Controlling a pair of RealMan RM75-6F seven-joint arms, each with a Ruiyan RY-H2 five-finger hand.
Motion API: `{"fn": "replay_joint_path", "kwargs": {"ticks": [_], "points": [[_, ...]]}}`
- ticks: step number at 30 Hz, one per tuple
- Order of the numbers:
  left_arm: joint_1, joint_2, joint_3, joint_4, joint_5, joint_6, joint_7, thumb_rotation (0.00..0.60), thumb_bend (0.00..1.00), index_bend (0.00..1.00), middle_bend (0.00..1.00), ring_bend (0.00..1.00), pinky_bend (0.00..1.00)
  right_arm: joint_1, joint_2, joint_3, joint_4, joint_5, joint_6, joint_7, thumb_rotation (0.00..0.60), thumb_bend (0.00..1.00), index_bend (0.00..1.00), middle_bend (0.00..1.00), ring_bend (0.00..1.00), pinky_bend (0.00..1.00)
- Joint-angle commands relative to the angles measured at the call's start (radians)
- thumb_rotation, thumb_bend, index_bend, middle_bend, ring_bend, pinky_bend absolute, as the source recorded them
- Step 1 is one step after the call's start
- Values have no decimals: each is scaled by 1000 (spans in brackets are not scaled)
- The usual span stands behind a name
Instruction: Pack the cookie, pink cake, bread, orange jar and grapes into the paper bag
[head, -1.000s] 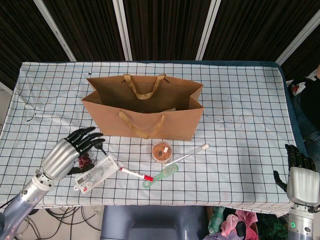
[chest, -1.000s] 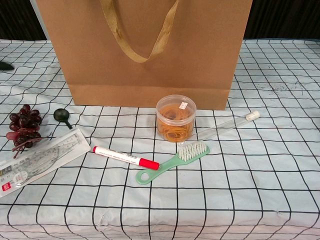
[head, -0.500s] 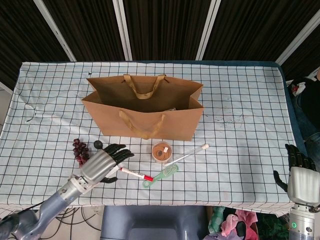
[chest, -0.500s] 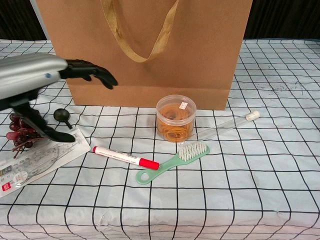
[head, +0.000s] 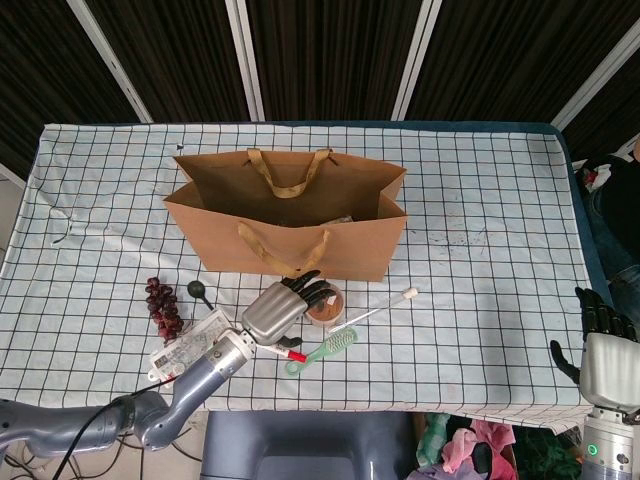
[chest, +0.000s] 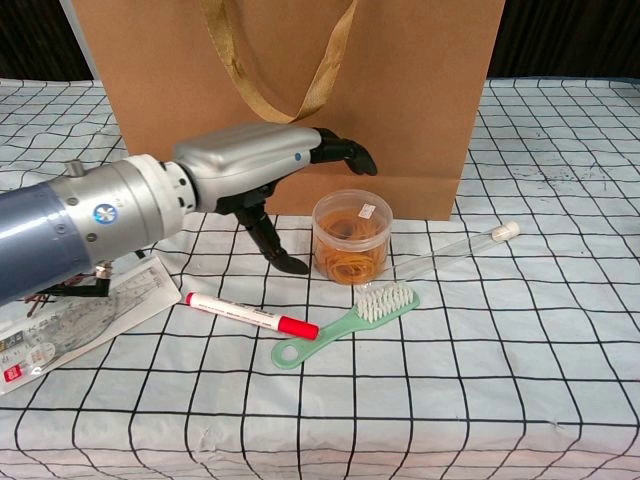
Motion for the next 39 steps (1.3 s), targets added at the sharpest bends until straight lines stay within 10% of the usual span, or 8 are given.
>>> {"fn": "replay_joint_path", "kwargs": {"ticks": [1,39], "points": [[-37,-45,-27,45,-41,-31,0,600,69,153,119,34,110,1,-1,-2,1,0,-4,1,600,214,139,140,211,234],[-174,-152,-17,205,-266,-54,167,600,150,177,278,217,306,0,-2,-1,-5,-7,0,20,600,214,139,140,212,234]]}}
